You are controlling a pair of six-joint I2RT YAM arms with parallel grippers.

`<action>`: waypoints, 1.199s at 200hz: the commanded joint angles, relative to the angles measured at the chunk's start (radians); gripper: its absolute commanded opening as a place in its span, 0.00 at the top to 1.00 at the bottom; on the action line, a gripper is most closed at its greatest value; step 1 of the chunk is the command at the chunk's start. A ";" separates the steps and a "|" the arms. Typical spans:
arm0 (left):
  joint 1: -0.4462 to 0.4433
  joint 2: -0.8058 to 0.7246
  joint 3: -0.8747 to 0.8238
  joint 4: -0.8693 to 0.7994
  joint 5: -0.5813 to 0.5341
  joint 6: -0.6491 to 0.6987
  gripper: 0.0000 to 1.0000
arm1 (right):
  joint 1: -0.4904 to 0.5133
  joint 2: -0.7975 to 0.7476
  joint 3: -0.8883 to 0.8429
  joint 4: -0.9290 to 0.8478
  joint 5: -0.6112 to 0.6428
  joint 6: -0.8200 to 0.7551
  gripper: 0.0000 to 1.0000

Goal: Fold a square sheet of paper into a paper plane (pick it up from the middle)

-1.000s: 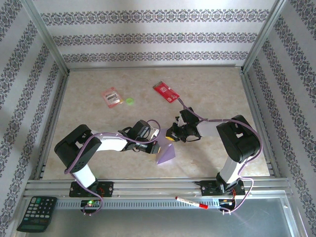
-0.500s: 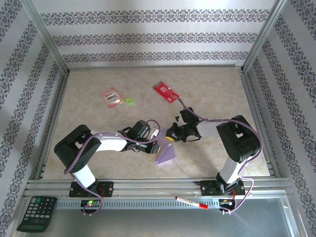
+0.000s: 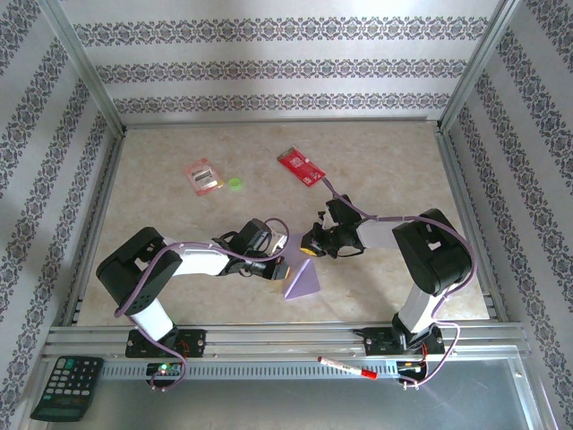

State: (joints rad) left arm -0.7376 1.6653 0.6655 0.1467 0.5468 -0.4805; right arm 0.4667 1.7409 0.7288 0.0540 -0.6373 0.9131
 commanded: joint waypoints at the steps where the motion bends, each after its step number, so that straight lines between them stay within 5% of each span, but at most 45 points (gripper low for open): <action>1: 0.015 0.009 0.018 0.009 0.017 -0.013 0.96 | 0.011 0.026 -0.029 -0.010 0.033 0.006 0.90; 240: 0.021 -0.015 0.006 -0.010 -0.002 -0.010 0.97 | 0.010 0.034 -0.035 -0.003 0.030 0.008 0.91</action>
State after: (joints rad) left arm -0.7372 1.6726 0.6765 0.1440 0.5495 -0.4839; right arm 0.4667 1.7397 0.7231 0.0643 -0.6373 0.9138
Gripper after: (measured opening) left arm 0.049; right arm 0.093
